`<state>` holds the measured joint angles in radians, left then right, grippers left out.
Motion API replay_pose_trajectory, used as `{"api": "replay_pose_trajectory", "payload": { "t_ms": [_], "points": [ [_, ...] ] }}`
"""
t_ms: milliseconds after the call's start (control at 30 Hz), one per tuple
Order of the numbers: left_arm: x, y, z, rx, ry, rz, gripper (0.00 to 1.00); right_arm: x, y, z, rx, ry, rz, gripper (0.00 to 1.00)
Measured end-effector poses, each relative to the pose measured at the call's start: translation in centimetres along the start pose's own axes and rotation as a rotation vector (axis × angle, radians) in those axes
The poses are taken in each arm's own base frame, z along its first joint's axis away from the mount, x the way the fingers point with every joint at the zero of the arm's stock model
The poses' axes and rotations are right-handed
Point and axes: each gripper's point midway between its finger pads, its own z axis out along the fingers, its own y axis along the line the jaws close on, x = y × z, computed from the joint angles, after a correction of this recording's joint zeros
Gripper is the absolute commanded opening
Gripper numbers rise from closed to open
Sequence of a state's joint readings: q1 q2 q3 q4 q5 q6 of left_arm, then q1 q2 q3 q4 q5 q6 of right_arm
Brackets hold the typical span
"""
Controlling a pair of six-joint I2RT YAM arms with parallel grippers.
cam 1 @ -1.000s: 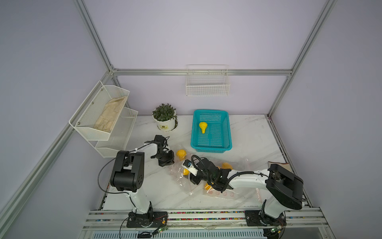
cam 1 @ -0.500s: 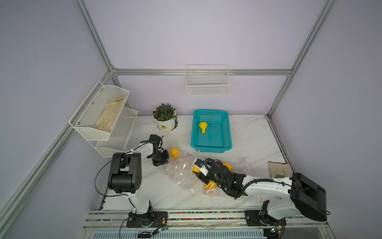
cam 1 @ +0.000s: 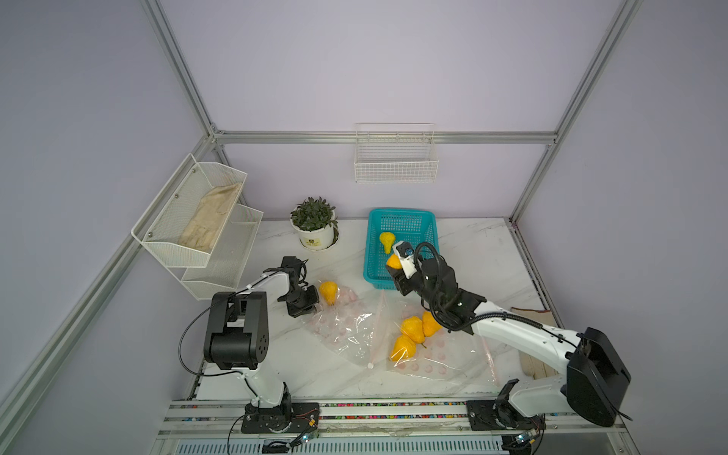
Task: Open the zip-top bag and take out the pear
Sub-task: Place the pear in the basket.
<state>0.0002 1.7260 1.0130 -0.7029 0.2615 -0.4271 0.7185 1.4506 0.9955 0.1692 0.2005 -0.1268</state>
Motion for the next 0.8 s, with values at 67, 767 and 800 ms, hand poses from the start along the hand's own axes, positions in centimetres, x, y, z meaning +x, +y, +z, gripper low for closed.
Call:
{"api": "replay_pose_trajectory", "payload": {
  "t_ms": [67,767,800],
  "points": [
    [0.0,0.0,0.0,0.003,0.000,0.000,0.00,1.2,-1.2,1.6,0.014,0.059,0.019,0.42],
    [0.4,-0.4,0.0,0.028,0.011,0.000,0.00,15.7,-9.8,18.6,0.104,0.505,0.285,0.49],
    [0.4,-0.4,0.0,0.028,0.011,0.000,0.00,15.5,-10.2,18.7,0.113,0.500,0.299,0.51]
  ]
}}
